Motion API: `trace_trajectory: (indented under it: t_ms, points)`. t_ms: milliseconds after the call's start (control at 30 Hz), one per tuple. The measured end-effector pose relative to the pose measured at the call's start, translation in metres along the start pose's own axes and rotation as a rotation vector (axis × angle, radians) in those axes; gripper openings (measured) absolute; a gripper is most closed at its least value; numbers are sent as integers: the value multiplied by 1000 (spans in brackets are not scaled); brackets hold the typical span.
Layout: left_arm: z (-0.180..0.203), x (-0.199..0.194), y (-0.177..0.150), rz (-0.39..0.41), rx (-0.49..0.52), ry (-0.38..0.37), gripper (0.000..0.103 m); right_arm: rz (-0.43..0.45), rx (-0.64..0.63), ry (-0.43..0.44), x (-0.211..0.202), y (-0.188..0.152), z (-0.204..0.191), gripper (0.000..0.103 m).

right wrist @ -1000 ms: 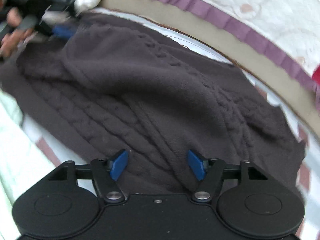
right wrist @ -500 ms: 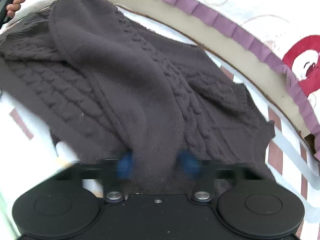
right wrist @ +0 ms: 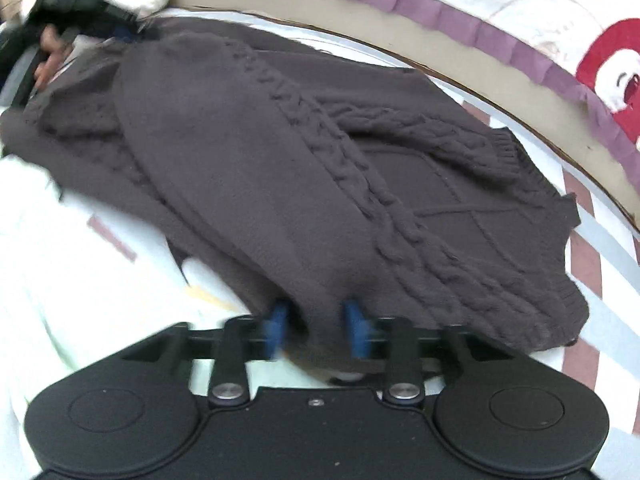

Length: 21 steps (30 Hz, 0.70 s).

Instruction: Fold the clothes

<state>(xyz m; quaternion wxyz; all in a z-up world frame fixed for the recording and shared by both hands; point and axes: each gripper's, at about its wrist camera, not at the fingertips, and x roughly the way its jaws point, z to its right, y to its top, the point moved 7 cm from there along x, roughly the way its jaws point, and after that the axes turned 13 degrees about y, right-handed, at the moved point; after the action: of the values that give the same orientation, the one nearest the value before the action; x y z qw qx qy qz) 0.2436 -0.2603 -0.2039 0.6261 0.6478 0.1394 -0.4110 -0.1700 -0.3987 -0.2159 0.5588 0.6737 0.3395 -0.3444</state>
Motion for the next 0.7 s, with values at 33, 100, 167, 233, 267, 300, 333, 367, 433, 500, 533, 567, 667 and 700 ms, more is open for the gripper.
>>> trace_trajectory:
  t_ms: [33, 100, 167, 233, 267, 300, 333, 367, 433, 500, 533, 567, 667, 700]
  points:
    - [-1, -1, 1, 6, -6, 8, 40, 14, 6, 17, -2, 6, -4, 57]
    - [-4, -4, 4, 19, -17, 24, 50, 43, 19, 50, -6, 18, -11, 57]
    - [-7, -7, 6, 32, -29, 39, 50, 137, 103, 117, -17, 31, -6, 61]
    - [-10, -10, 9, 44, -40, 55, 50, 196, 213, 108, -18, 33, 14, 70]
    - [-11, -11, 10, 50, -46, 63, 51, 221, 270, 94, -17, 32, 25, 70]
    - [-4, -15, 8, 52, -40, 48, 51, 231, 302, 71, -17, 30, 34, 70]
    - [5, -20, 6, 53, -31, 26, 51, 233, 321, 43, -18, 26, 41, 70]
    - [14, -26, 3, 53, -23, 5, 51, 235, 339, 15, -18, 23, 47, 70]
    - [32, -36, -2, 54, -5, -39, 51, 240, 375, -42, -20, 15, 61, 70]
    - [50, -47, -8, 55, 13, -82, 51, 243, 411, -98, -22, 8, 75, 70]
    - [59, -52, -11, 55, 21, -104, 51, 245, 429, -127, -23, 4, 81, 70]
    - [68, -57, -14, 56, 30, -126, 51, 247, 447, -155, -24, 0, 88, 70]
    - [96, -73, -22, 57, 57, -191, 54, 253, 501, -241, -27, -11, 108, 70]
    - [105, -79, -25, 57, 65, -213, 55, 258, 530, -274, -29, -17, 117, 70]
